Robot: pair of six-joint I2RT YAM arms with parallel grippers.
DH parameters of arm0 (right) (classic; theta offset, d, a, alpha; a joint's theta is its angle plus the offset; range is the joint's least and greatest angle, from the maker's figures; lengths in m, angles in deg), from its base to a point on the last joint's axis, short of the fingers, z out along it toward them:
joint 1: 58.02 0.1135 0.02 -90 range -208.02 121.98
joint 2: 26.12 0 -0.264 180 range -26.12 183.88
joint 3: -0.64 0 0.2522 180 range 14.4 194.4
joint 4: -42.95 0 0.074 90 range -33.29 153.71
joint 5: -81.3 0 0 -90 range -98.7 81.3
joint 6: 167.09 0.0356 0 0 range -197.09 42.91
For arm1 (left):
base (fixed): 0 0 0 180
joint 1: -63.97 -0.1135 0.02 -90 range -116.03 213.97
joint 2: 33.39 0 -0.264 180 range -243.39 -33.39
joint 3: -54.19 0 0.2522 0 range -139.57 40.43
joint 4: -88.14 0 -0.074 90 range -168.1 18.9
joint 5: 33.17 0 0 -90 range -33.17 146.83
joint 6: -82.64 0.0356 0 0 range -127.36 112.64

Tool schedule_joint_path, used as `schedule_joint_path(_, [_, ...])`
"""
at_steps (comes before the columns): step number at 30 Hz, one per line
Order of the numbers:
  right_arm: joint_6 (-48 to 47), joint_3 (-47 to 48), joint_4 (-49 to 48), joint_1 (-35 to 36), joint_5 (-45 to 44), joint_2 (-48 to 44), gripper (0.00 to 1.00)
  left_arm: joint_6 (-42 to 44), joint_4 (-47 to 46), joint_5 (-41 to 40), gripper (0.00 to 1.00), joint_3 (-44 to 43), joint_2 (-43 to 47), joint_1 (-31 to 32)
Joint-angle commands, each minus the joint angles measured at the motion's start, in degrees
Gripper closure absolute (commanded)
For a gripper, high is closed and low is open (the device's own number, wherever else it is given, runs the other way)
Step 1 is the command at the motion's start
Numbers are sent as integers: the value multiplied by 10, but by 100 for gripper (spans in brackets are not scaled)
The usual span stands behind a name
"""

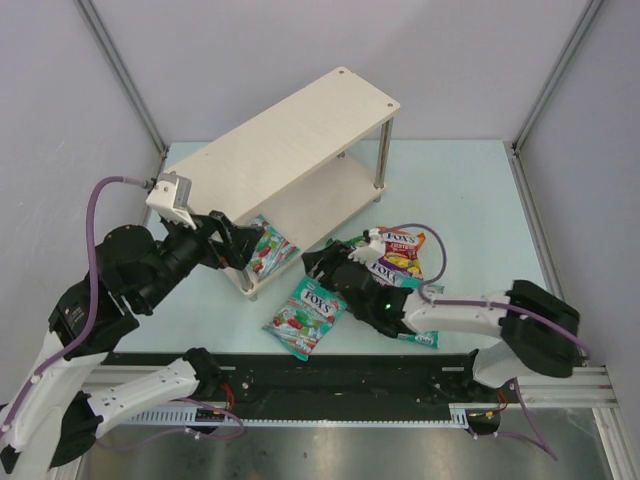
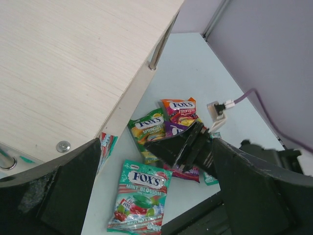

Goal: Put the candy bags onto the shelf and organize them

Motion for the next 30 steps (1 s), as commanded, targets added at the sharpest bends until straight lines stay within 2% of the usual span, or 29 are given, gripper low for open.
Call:
schedule_joint_path(1, [-99, -46, 145, -37, 147, -103, 32, 2, -14, 7, 1, 8, 8, 1])
schedule_joint_path(3, [-103, -62, 206, -32, 150, -132, 32, 0, -17, 10, 1, 13, 9, 1])
schedule_joint_path(6, [-49, -93, 274, -13, 118, -180, 31, -5, -26, 18, 1, 21, 9, 2])
schedule_joint_path(7, [-11, -103, 285, -4, 85, -203, 31, -5, -31, 20, 0, 23, 8, 2])
schedule_joint_path(11, [69, -162, 270, 27, 63, -227, 30, -12, -40, 32, 1, 30, 3, 2])
schedule_joint_path(14, [99, -191, 216, 31, 69, -199, 30, -13, -40, 34, 1, 32, -1, 1])
schedule_joint_path(25, [75, -196, -15, 16, 155, -19, 30, -8, -35, 28, 1, 29, -3, 1])
schedule_joint_path(28, [62, -196, -65, 16, 162, 7, 32, -5, -31, 25, 0, 27, -2, 1])
schedule_joint_path(30, [62, -197, -81, 15, 162, 13, 37, -3, -30, 25, 0, 26, -3, 1])
